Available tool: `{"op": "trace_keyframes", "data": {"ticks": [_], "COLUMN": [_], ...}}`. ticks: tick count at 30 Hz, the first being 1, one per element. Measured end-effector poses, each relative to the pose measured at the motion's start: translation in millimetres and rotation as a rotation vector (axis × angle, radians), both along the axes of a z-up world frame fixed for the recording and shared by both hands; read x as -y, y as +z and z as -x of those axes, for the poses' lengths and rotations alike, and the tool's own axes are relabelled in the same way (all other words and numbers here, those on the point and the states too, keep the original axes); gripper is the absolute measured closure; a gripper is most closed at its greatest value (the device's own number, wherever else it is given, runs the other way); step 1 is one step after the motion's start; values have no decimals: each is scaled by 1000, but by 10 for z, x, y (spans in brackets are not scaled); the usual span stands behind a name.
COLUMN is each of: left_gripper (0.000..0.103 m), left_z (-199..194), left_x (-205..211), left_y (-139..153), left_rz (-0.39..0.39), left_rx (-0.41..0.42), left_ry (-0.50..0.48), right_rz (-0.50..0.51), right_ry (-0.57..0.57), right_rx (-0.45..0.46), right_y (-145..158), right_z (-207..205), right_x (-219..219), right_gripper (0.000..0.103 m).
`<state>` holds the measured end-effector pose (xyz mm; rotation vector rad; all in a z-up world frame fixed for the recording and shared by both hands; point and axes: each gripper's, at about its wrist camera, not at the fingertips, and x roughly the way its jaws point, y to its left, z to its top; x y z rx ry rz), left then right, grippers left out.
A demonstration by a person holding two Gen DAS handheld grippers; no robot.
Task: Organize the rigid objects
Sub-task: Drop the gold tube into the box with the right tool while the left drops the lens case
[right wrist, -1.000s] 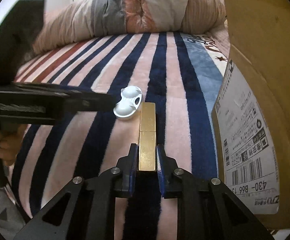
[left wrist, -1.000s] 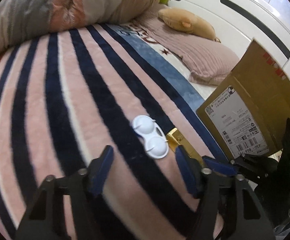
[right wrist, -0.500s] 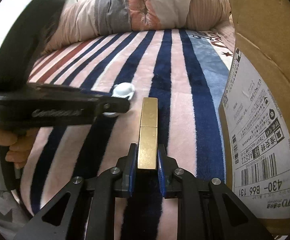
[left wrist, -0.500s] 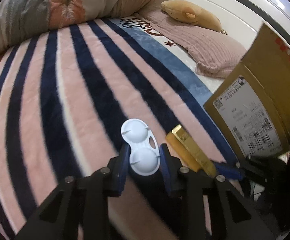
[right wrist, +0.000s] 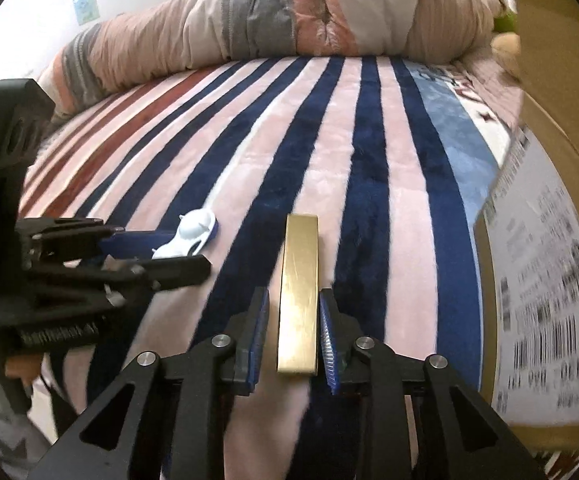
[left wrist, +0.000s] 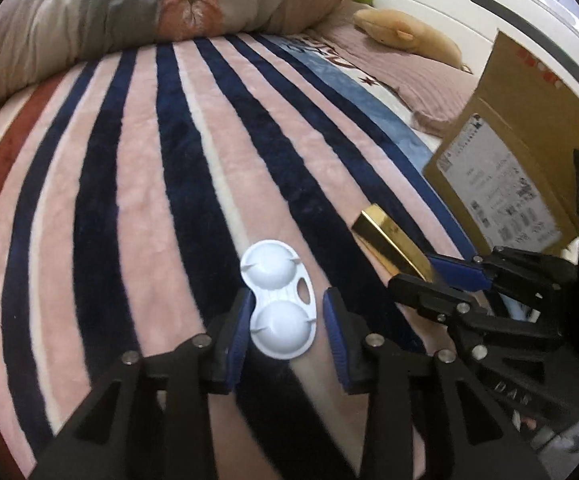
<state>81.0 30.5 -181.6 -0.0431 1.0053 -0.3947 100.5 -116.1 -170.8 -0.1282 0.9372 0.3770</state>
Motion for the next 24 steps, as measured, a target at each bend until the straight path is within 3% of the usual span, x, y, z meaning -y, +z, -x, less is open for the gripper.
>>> {"op": "trace_keyframes", "data": {"ticks": [2,3,7,15,19,24], "left_gripper": [75,75,75,75,75,75], "left_z": [-6,3,78,440,621,612], "left_x": [29,27,-35,-263,-7,501], "left_y": [-7,-4,89,911,1432,1870], "left_rz": [-16,-11,-17,-7,37,75], "left_rx": [21,30,52,210,325,390], "left_ry": [27,37,34,66,-31,-156], "right_rz": [23,38,25,-65,-98,-113], "right_ry": [7,3,23,123,81,-99], "right_rx": [9,22,64,241,346,439], "right_y": [-17,-11,132,911,1338,1681], "right_z": [-42,-45,22,414,561,676], "right_x": [-31,-49,-98,-186,58,865], "right_gripper": [84,89,89,89,90,90]}}
